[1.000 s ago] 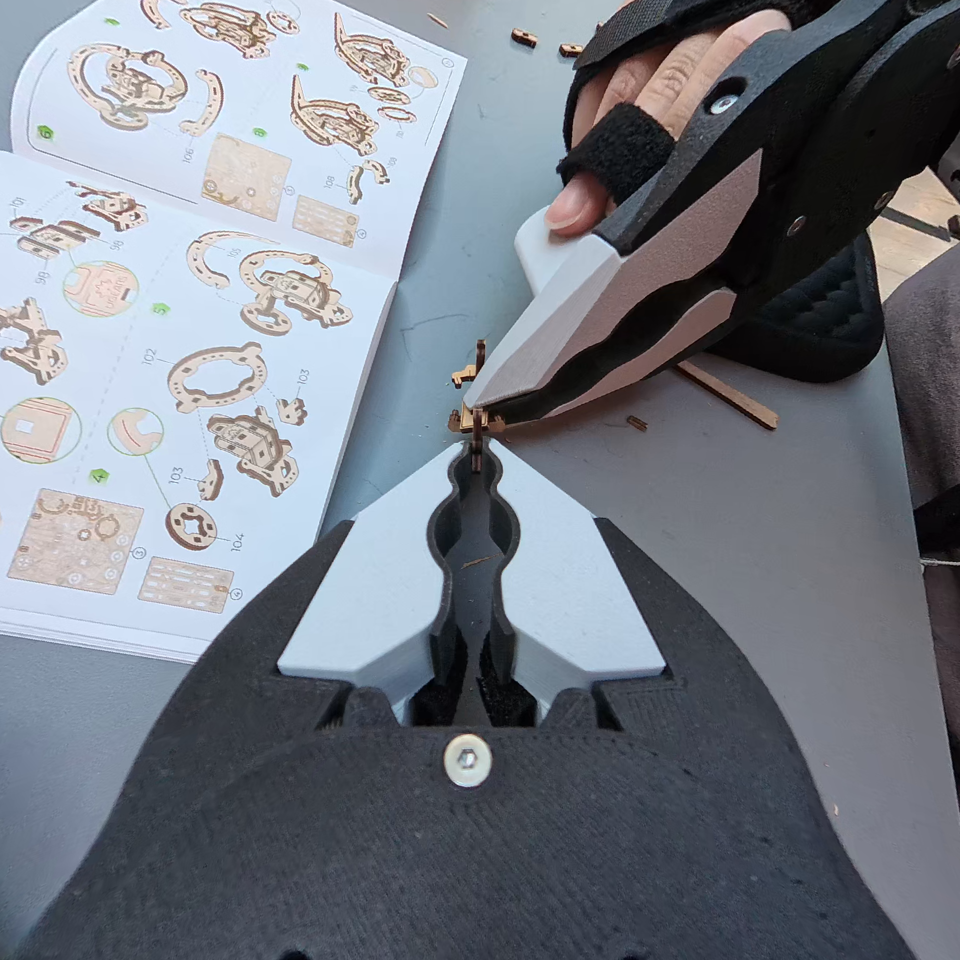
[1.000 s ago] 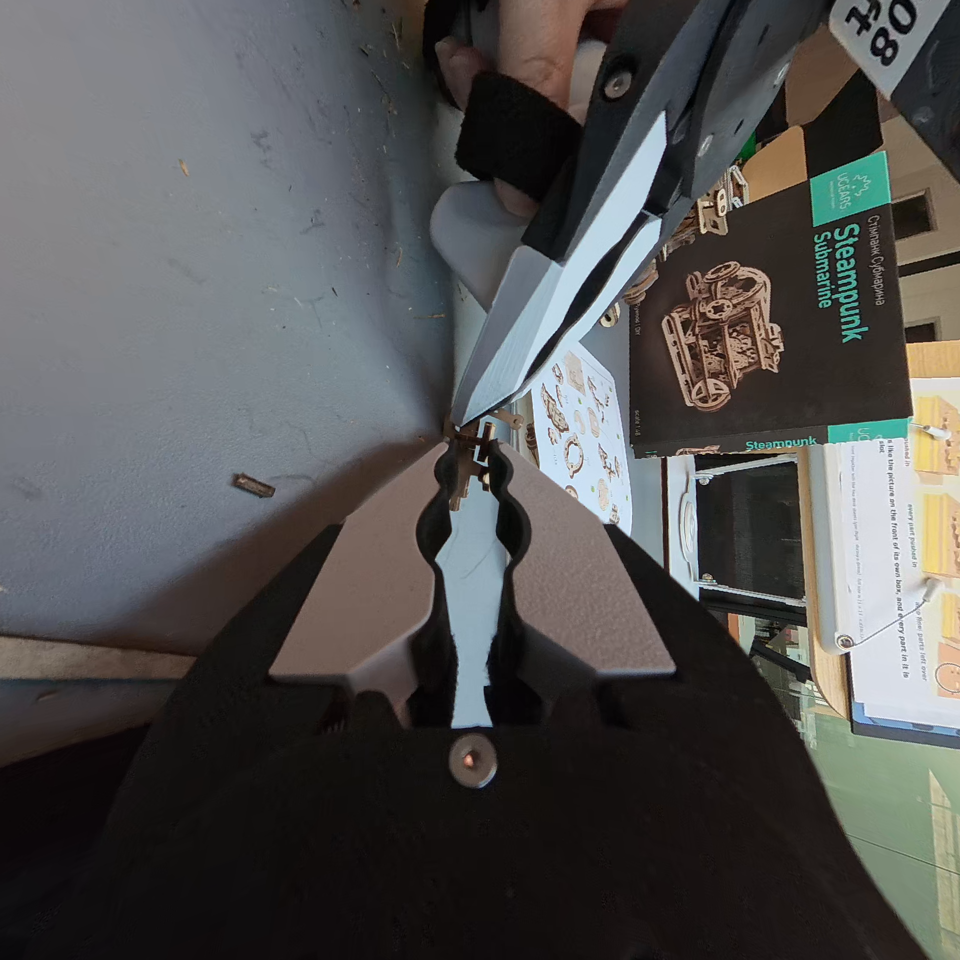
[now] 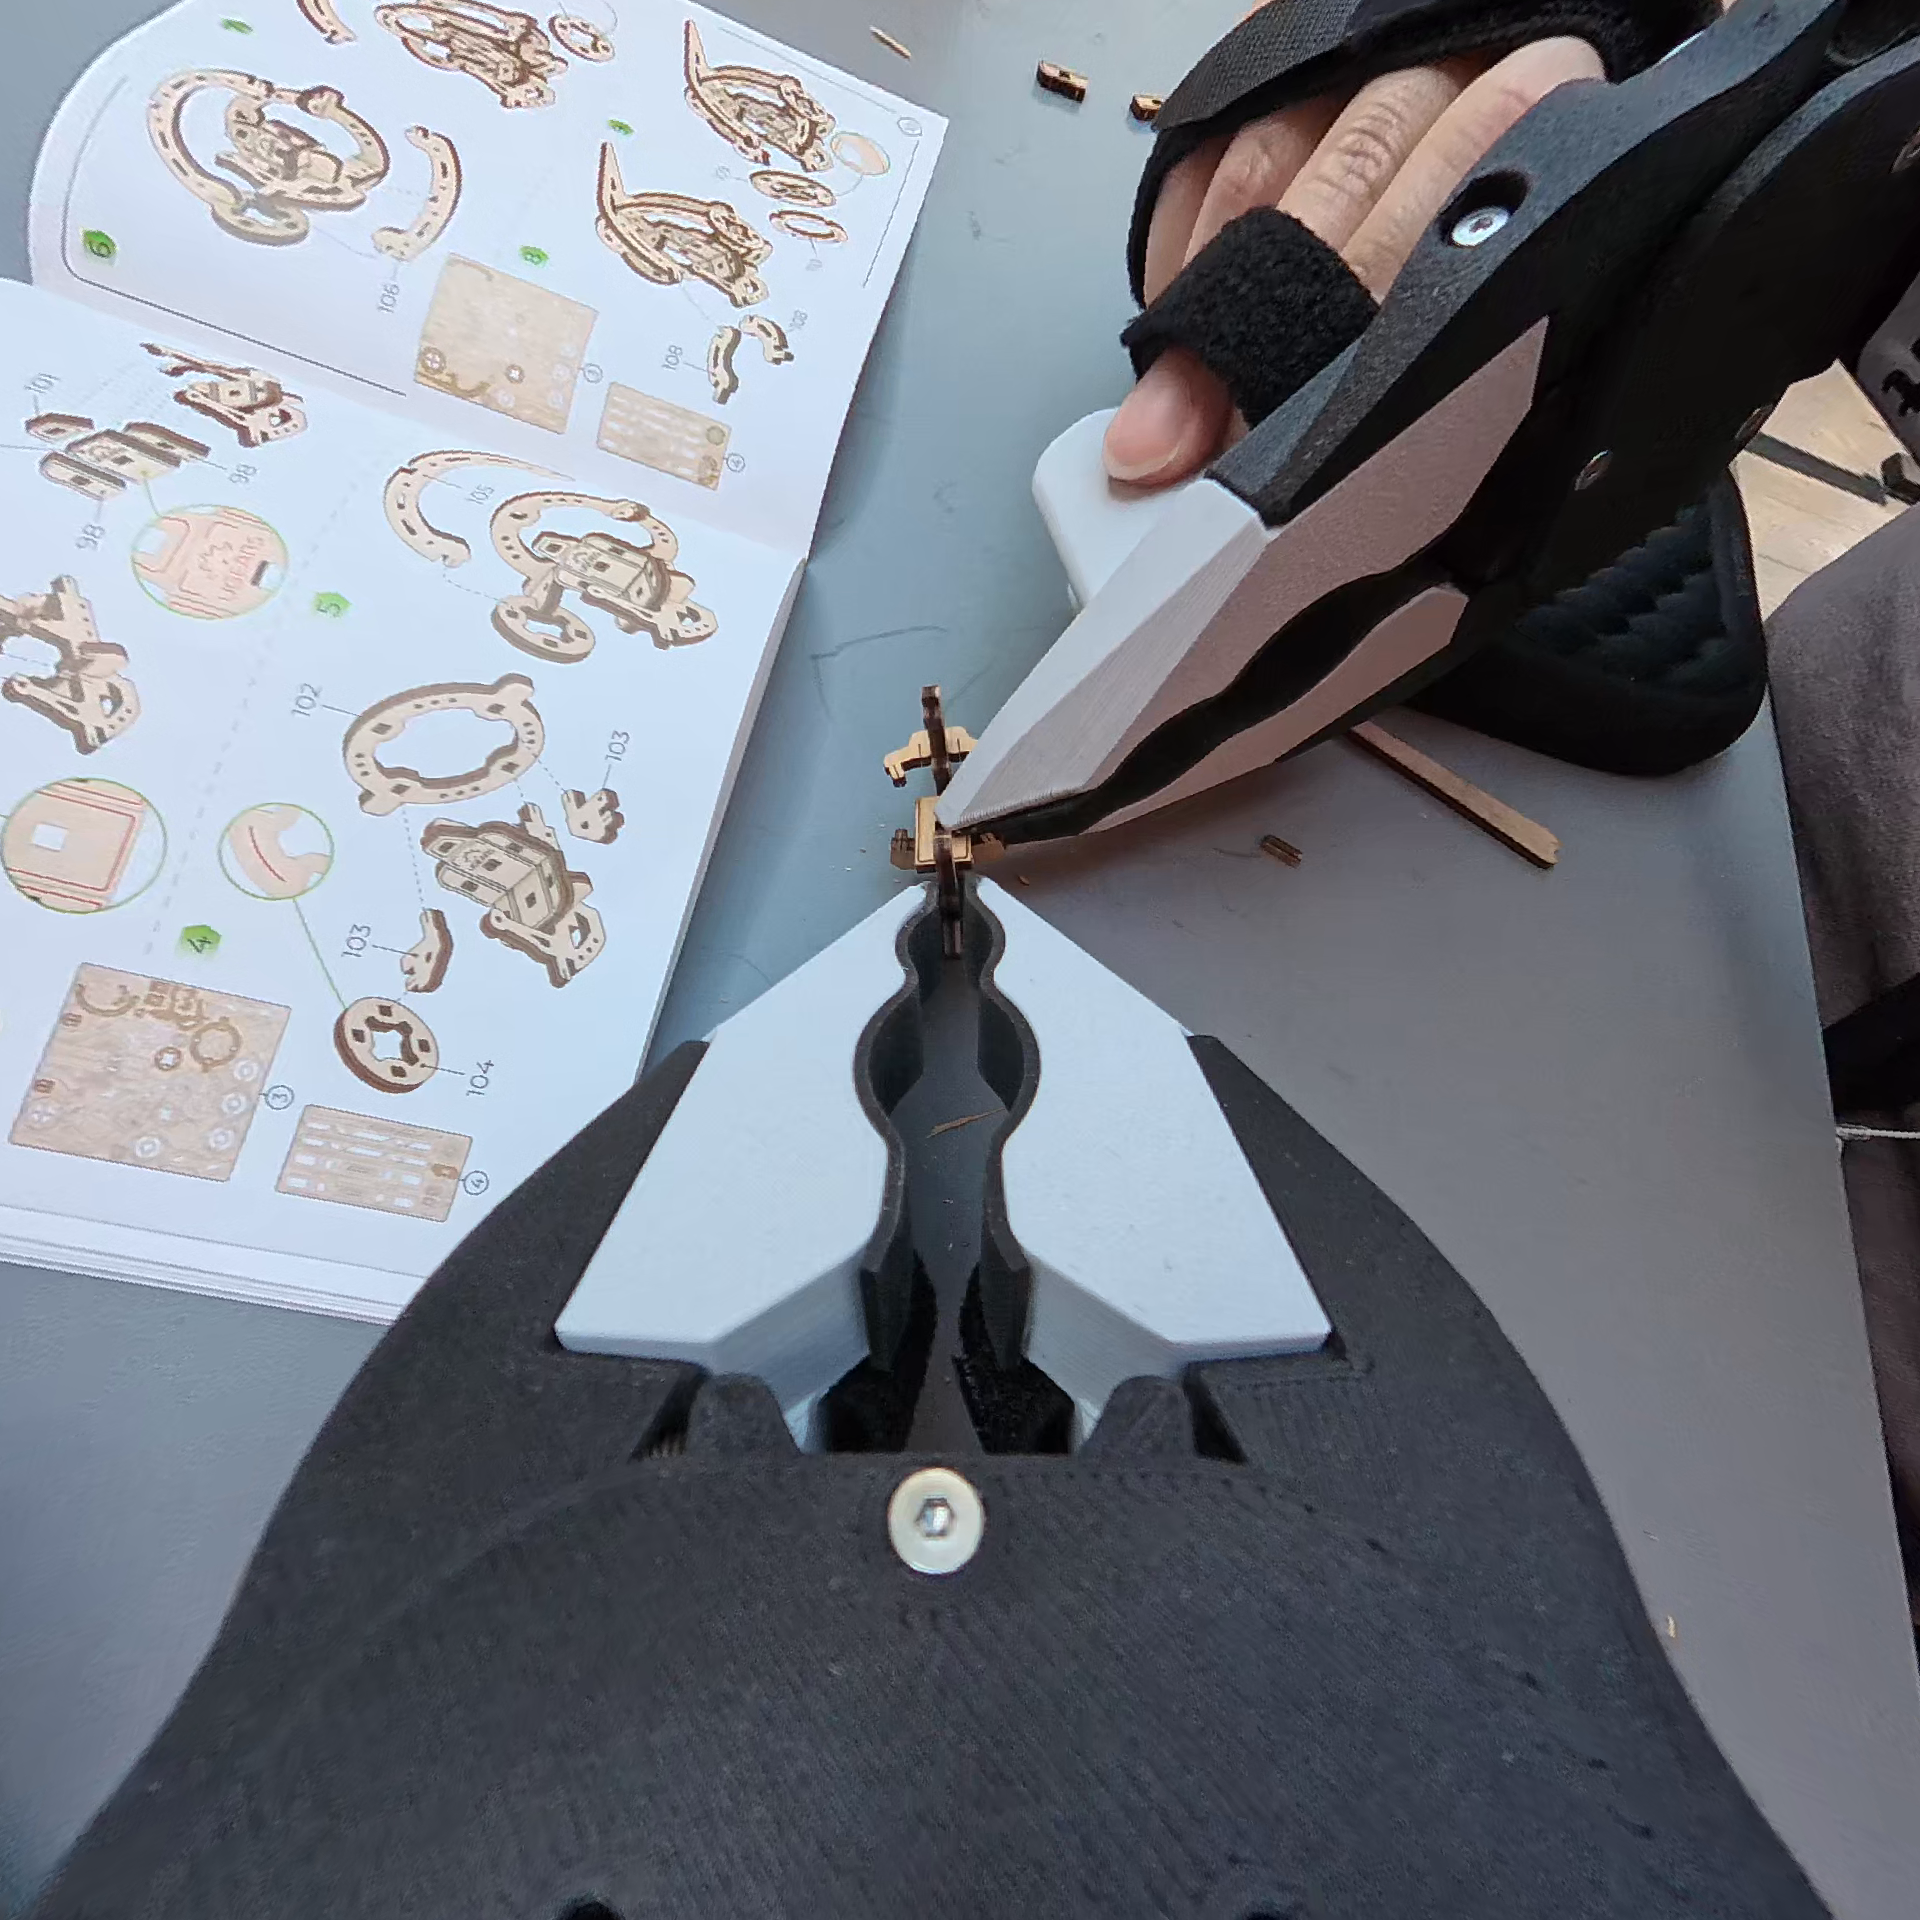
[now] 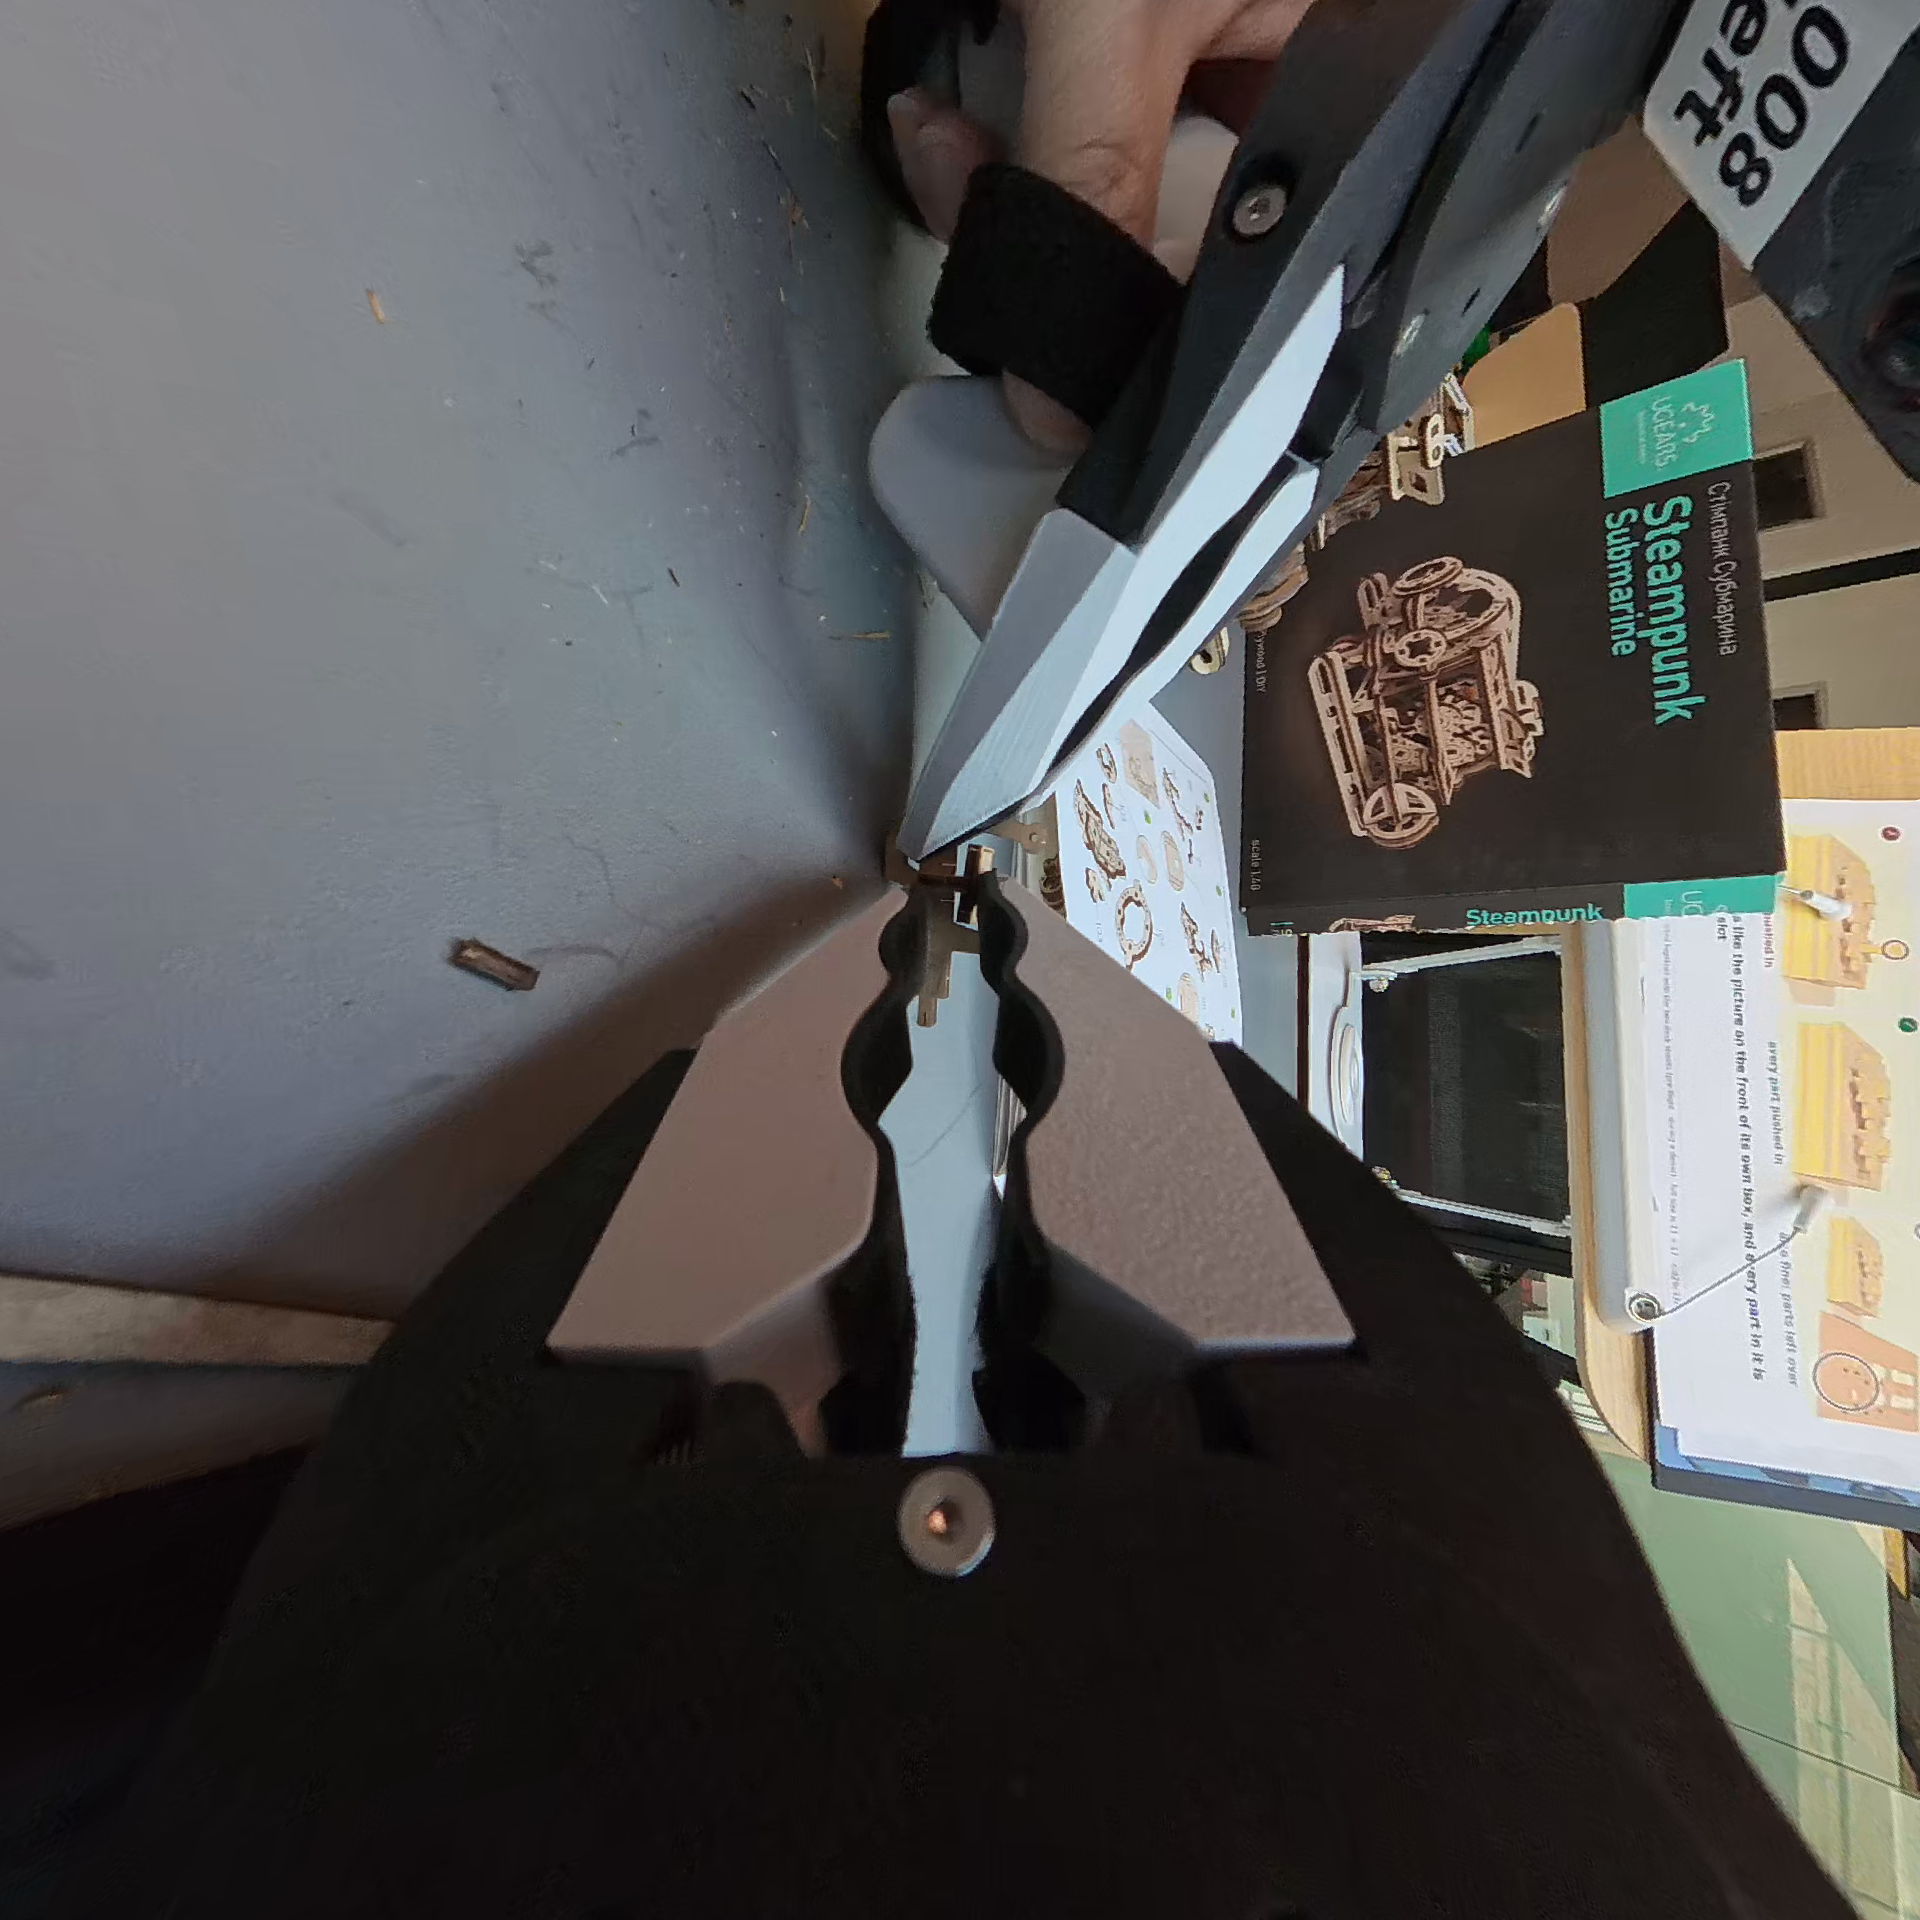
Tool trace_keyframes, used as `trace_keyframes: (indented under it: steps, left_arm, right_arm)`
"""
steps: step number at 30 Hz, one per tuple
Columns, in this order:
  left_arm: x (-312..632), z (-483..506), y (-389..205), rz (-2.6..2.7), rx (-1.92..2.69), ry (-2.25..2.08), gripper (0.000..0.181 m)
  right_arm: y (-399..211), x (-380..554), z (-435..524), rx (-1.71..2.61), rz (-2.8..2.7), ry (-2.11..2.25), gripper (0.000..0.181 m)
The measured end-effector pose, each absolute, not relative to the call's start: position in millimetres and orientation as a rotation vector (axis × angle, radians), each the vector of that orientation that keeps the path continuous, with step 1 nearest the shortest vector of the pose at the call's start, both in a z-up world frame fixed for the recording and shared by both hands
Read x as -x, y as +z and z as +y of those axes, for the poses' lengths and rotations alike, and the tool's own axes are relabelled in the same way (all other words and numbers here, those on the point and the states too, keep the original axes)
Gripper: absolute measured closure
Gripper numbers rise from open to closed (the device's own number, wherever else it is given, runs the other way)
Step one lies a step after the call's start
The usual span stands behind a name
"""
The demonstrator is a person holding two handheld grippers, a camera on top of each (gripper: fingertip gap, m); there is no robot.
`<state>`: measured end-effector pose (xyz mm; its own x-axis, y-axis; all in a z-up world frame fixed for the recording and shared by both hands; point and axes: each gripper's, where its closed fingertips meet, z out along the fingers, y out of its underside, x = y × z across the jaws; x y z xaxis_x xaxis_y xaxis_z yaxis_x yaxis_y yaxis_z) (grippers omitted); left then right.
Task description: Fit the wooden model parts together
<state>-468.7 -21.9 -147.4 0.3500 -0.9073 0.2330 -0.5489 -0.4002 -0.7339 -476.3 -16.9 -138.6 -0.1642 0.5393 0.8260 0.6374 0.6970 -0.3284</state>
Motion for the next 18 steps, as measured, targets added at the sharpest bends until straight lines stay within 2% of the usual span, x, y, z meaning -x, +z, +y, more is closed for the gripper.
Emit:
trace_keyframes:
  steps: [9, 12, 14, 18]
  left_arm:
    - [469.2, -20.2, -147.4, 1.256, 2.068, -0.853, 0.181]
    - [469.2, -19.9, -147.5, 1.253, 2.069, -0.854, 0.181]
    - [467.8, -21.3, -147.7, 1.257, 2.068, -0.869, 0.181]
    - [467.2, -21.6, -147.8, 1.263, 2.065, -0.864, 0.181]
  right_arm:
    - [-138.3, 477.3, -14.8, 0.949, -1.819, -0.1, 0.17]
    - [-137.7, 477.6, -14.0, 0.954, -1.812, -0.103, 0.167]
    - [-136.6, 477.9, -12.6, 0.96, -1.803, -0.101, 0.157]
    - [-135.3, 477.9, -13.4, 0.97, -1.799, -0.07, 0.155]
